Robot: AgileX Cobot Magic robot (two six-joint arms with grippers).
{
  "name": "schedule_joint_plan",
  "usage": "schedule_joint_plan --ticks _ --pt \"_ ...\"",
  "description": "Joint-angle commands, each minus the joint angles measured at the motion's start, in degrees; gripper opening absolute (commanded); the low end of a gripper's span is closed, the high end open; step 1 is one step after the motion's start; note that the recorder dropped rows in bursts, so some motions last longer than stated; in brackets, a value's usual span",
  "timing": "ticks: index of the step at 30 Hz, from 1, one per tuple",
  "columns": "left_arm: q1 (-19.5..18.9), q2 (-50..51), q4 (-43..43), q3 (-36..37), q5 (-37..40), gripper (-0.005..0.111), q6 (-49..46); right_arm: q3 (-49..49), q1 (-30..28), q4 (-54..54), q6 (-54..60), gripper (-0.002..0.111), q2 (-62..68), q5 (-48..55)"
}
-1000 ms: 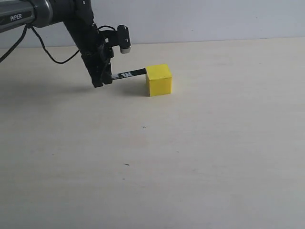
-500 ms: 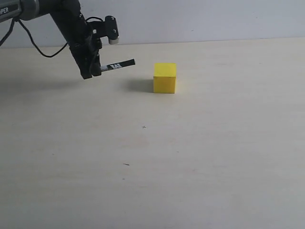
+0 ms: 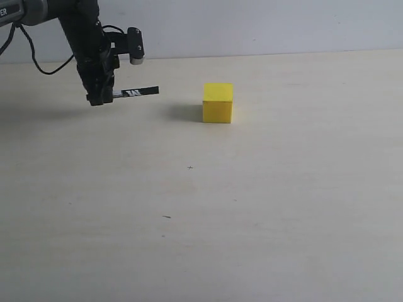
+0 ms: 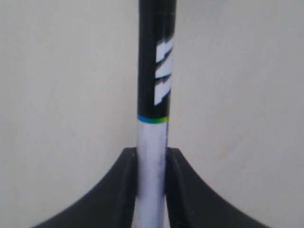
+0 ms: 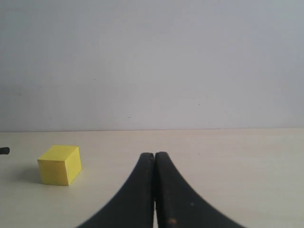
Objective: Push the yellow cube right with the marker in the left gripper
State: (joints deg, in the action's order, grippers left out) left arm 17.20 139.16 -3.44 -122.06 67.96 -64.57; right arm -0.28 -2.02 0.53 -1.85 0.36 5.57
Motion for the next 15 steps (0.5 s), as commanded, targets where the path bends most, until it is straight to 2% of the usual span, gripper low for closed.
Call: schedule_joint_plan --ticks 1,5,15 --pt "0.03 -0.65 0.94 -0.58 1.47 0.000 -0.19 0.28 -0.34 -0.11 0.15 0.000 -0.36 -0.53" --pt "0.69 0.30 1.86 -1.02 2.00 0.000 -1.09 0.28 -0.34 -0.11 0.15 0.000 -0.36 -0.53" --pt "3.45 5.20 2.49 -8.76 2.00 0.000 -1.22 0.28 -0.34 -0.11 0.15 0.000 -0.36 -0.53"
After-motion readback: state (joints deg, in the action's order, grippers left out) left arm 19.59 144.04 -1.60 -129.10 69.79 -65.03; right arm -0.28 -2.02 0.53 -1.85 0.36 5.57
